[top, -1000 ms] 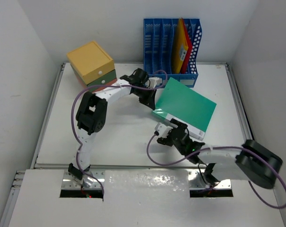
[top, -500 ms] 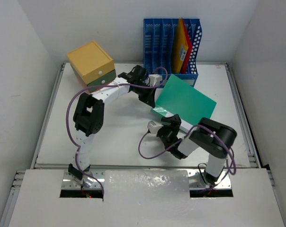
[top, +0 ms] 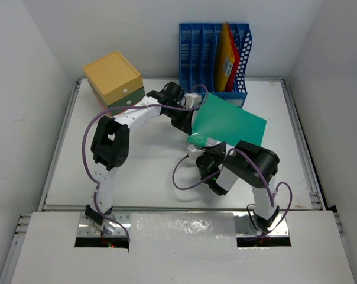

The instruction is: Organize the desk

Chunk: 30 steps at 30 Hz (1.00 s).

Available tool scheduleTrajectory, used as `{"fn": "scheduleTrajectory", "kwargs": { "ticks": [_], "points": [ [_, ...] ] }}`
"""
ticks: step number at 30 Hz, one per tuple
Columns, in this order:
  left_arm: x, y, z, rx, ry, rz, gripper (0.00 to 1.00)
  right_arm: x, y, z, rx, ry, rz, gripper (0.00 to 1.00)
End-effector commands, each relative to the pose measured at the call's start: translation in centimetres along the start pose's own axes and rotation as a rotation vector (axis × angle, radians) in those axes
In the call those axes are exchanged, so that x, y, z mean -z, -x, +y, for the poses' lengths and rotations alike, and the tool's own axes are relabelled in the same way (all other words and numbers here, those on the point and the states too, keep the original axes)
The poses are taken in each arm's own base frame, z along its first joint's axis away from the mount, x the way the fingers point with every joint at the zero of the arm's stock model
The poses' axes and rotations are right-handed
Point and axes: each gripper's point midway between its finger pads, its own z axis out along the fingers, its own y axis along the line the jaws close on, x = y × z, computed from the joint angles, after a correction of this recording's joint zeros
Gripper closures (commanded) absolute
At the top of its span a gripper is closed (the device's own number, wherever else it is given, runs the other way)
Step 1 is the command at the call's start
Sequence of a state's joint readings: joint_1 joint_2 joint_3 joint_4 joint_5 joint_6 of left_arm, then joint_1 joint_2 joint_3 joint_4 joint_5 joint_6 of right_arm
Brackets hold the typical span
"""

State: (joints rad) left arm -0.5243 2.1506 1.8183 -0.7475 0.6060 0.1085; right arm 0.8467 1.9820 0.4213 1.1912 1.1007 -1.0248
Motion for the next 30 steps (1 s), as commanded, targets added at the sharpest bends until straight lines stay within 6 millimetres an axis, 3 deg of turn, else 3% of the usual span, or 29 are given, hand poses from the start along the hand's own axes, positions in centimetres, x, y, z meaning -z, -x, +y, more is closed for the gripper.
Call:
{"fn": "scheduleTrajectory", "kwargs": {
  "ticks": [1,2,4,6,7,8,9,10,14,18,20,21,22,24,26,28,30],
  "points": [
    [2.4,2.3,-1.0,-0.108,0.028,-0.068,1.0,0.6,-0.1,-2.2,-0.046,-0.052,0.039,1.0],
    [2.6,2.3,-0.9,-0.113,0.038,-0.065,0.99,0.7,-0.1,-2.3,-0.047,-0.051,0.042,1.0],
    [3.3,2.2,-0.7,-0.133,0.065,-0.055,0.84,1.4,-0.2,-2.4,-0.043,-0.039,0.037,1.0],
    [4.5,2.6,-1.1,-0.164,0.089,-0.068,0.58,2.2,0.1,-2.4,-0.043,-0.016,0.019,1.0],
    [5.0,2.9,-1.2,-0.176,0.1,-0.08,0.4,2.5,0.2,-2.4,-0.047,-0.006,0.012,1.0],
    [6.1,3.4,-1.6,-0.197,0.115,-0.104,0.07,2.8,0.5,-2.1,-0.086,0.009,-0.001,1.0],
    [6.8,3.8,-1.6,-0.207,0.139,-0.118,0.0,3.3,0.6,-2.1,-0.064,0.039,-0.012,1.0],
    [8.2,4.5,-2.0,-0.227,0.167,-0.15,0.01,3.6,1.4,-1.8,-0.129,0.068,-0.039,1.0],
    [12.4,6.6,-2.5,-0.242,0.216,-0.25,0.0,4.7,1.2,-0.5,-0.157,0.207,-0.073,1.0],
    [17.9,8.5,-1.0,-0.2,0.284,-0.374,0.0,5.8,1.8,-1.1,-0.192,0.257,-0.128,1.0],
    [20.6,9.1,-0.9,-0.196,0.312,-0.436,0.0,6.5,3.3,-2.4,-0.264,0.284,-0.188,1.0],
    [22.0,9.1,0.1,-0.179,0.34,-0.46,0.0,6.9,3.5,-2.6,-0.269,0.319,-0.204,1.0],
    [23.6,9.3,-0.1,-0.183,0.355,-0.491,0.0,7.4,4.6,-4.4,-0.361,0.327,-0.25,1.0],
    [25.6,9.0,0.9,-0.168,0.388,-0.52,0.0,8.5,6.3,-5.4,-0.426,0.396,-0.344,1.0],
    [27.5,8.8,0.9,-0.171,0.408,-0.55,0.0,10.0,8.2,-8.3,-0.538,0.429,-0.459,1.0],
    [29.3,8.3,1.2,-0.169,0.442,-0.575,0.0,11.0,9.2,-11.4,-0.632,0.421,-0.537,1.0],
    [30.6,7.8,1.9,-0.157,0.47,-0.589,0.0,11.7,10.0,-12.8,-0.659,0.441,-0.586,1.0]
  ]
}}
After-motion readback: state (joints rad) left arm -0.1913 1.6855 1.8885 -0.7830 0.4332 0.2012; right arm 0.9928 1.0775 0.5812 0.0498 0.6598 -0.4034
